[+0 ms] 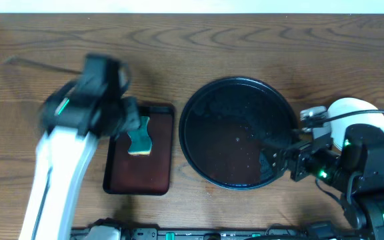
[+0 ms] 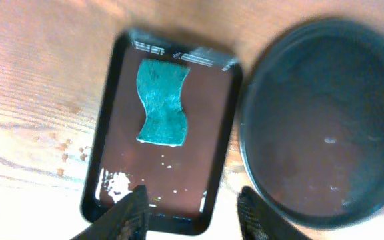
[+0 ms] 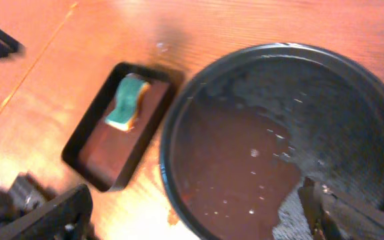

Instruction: Clean dirty plates on tray and stack at the side

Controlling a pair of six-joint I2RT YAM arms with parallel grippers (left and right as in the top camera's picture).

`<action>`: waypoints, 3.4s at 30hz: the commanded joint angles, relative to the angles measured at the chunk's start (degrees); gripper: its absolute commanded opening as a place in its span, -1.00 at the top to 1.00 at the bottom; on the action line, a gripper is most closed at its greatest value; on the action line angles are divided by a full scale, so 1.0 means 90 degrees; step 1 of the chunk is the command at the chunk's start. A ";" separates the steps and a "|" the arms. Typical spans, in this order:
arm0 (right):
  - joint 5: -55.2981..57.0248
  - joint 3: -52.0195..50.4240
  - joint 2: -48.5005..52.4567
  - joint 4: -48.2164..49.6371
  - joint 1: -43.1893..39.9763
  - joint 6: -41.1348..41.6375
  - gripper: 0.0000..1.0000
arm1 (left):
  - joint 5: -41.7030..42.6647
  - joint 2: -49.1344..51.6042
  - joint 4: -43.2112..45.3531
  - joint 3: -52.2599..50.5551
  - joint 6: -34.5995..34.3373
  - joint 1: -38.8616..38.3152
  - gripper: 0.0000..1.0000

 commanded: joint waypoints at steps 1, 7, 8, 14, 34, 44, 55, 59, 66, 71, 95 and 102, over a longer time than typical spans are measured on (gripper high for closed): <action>0.0027 0.0058 -0.0155 0.0053 0.0391 -0.0032 -0.99 | 0.0027 -0.1078 -0.0294 0.0029 0.0294 0.0017 -0.06; 0.0024 0.0058 -0.0163 -0.0187 0.0483 -0.0036 -0.98 | -0.0158 -0.2739 -0.0678 0.0012 0.0291 0.0017 -0.52; 0.0029 0.0058 -0.0163 -0.0270 0.0483 -0.0041 -0.99 | -0.0228 -0.2934 -0.0704 0.0012 0.0291 0.0017 -0.54; 0.0029 0.0058 -0.0163 -0.0658 0.0478 -0.0039 -0.99 | -0.0253 -0.3745 -0.0838 0.0015 0.0189 0.0017 -0.56; 0.0680 -0.0090 -0.1239 -0.0702 0.0347 -0.0282 -0.98 | -0.0253 -0.3939 -0.1253 0.0012 0.0192 0.0017 -0.59; 0.0906 -0.2288 -0.3031 0.2144 -0.0746 -0.0845 -0.99 | -0.0253 -0.3939 -0.1253 0.0012 0.0192 0.0017 -0.59; 0.0979 -0.4648 -0.4714 0.3436 -0.0869 -0.0850 -0.99 | -0.0253 -0.3939 -0.1253 0.0012 0.0192 0.0017 -0.59; 0.0954 -0.5255 -0.4697 0.4437 -0.0867 -0.0850 -0.99 | -0.0253 -0.3939 -0.1253 0.0015 0.0192 0.0017 -0.59; 0.1122 -0.5965 -0.4699 0.5872 -0.0867 -0.0899 -0.98 | -0.0253 -0.3939 -0.1253 0.0015 0.0192 0.0017 -0.59; 0.1122 -0.5960 -0.4697 0.5719 -0.0867 -0.0899 -0.98 | -0.0253 -0.3939 -0.1253 0.0012 0.0192 0.0017 -0.59; 0.1124 -0.5960 -0.4658 0.5253 -0.0867 -0.0896 -0.99 | -0.0267 -0.3954 -0.1387 0.0012 0.0211 -0.0005 -0.60; 0.1122 -0.5960 -0.4658 0.5255 -0.0867 -0.0896 -0.98 | -0.0923 -0.4282 0.0882 -0.0852 0.0250 0.0651 -0.60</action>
